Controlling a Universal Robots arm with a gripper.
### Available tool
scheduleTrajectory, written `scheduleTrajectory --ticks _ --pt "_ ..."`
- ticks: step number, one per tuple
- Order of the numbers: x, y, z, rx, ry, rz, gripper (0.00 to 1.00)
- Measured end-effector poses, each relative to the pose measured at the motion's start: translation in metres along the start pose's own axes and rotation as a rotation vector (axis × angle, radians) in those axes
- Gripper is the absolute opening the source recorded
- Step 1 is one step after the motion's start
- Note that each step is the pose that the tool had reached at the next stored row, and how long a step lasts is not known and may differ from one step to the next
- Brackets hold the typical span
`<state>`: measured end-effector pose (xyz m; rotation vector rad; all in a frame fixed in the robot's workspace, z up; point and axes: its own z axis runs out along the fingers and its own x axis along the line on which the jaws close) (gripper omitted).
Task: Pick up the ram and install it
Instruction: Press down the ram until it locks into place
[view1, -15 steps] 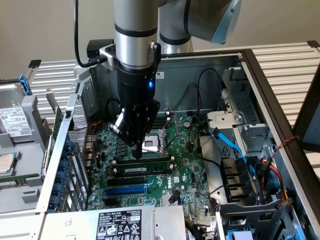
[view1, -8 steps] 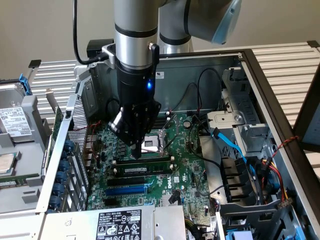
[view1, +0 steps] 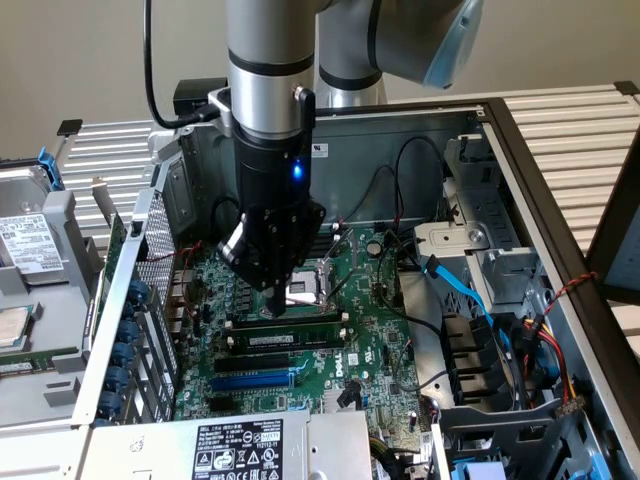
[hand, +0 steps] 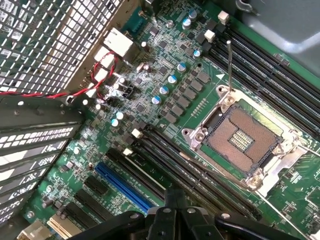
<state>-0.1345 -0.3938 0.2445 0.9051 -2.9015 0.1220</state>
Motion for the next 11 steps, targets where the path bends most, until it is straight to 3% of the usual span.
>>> scheduleTrajectory --ticks 2,11 --pt "-0.0001 0.0 0.0 0.001 -0.0046 0.018 0.11" --pt "0.0 0.0 0.0 -0.0077 -0.0048 0.126 0.11"
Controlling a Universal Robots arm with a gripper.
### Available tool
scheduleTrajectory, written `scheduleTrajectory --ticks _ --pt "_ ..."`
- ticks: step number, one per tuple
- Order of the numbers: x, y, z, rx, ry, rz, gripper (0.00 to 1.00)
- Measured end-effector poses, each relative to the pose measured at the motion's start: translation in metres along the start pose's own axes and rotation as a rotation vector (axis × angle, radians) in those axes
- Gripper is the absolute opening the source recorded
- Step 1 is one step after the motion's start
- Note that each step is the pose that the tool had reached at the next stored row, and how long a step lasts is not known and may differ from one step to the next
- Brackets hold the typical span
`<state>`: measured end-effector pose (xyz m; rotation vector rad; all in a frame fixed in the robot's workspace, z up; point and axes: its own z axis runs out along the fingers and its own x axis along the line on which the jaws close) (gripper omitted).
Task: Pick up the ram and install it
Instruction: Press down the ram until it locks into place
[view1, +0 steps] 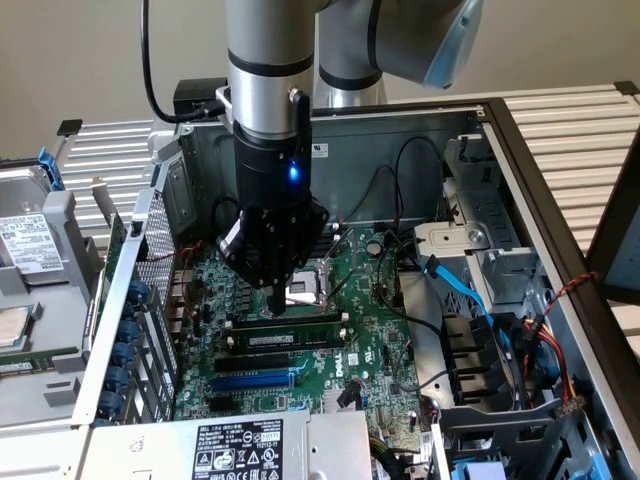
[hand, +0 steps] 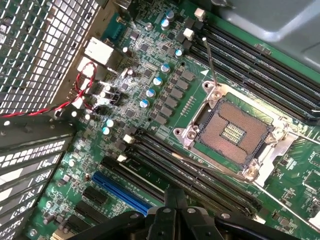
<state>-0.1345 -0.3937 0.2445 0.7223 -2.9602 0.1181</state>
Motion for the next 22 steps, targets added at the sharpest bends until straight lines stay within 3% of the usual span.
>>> scheduleTrajectory --ticks 11,22 --pt "0.0005 -0.0002 -0.0041 -0.0119 0.004 0.123 0.11" --pt "0.0006 -0.0003 -0.006 -0.0272 0.0118 0.266 0.11"
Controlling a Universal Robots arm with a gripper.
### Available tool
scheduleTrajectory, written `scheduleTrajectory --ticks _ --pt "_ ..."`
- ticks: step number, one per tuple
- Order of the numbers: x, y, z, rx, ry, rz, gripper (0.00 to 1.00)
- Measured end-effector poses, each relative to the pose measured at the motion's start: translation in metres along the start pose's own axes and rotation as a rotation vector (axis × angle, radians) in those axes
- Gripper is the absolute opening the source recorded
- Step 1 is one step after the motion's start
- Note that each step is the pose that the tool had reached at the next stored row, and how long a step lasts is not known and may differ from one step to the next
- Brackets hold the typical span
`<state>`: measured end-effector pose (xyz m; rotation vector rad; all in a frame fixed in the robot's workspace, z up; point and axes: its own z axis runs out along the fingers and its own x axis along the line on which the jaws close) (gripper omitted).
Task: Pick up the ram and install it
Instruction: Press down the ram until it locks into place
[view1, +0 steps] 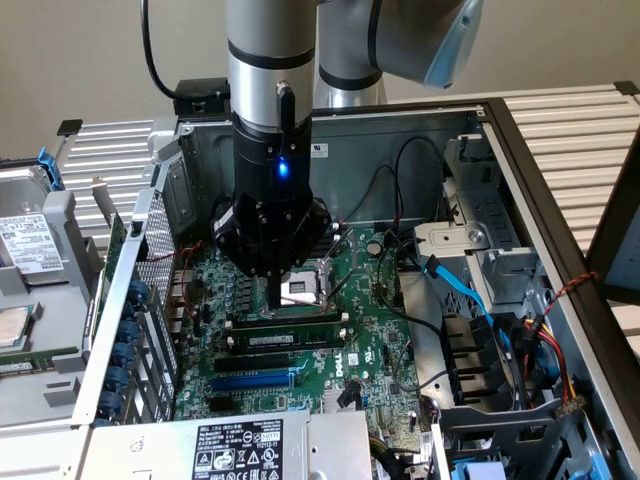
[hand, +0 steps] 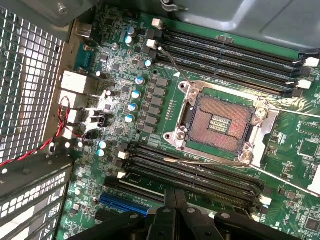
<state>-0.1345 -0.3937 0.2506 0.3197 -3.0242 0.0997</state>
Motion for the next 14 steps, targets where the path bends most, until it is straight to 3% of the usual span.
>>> scheduleTrajectory --ticks 14 --pt "0.0 0.0 0.0 -0.0203 0.0105 0.191 0.11"
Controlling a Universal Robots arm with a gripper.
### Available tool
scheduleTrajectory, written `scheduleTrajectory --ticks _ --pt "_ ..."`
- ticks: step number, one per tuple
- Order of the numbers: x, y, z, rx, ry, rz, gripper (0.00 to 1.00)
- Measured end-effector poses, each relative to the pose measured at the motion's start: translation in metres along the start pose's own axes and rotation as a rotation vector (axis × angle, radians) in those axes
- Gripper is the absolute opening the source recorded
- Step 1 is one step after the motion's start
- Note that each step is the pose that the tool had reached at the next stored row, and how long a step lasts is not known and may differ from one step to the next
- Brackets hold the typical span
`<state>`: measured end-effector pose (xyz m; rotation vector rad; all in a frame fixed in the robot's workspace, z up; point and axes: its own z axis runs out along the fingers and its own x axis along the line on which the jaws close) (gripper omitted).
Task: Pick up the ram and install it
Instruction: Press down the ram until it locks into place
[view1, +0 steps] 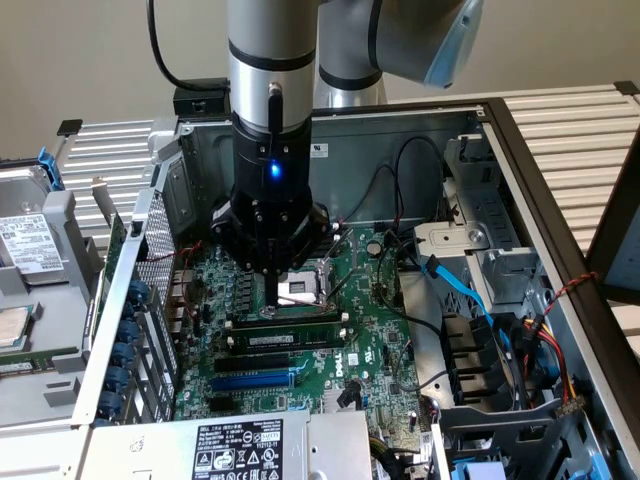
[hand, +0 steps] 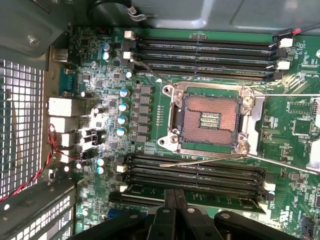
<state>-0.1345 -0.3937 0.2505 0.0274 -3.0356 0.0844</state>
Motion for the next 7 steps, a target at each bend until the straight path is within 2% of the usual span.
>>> scheduleTrajectory --ticks 7 --pt "0.0 0.0 0.0 -0.0004 0.0002 0.004 0.11"
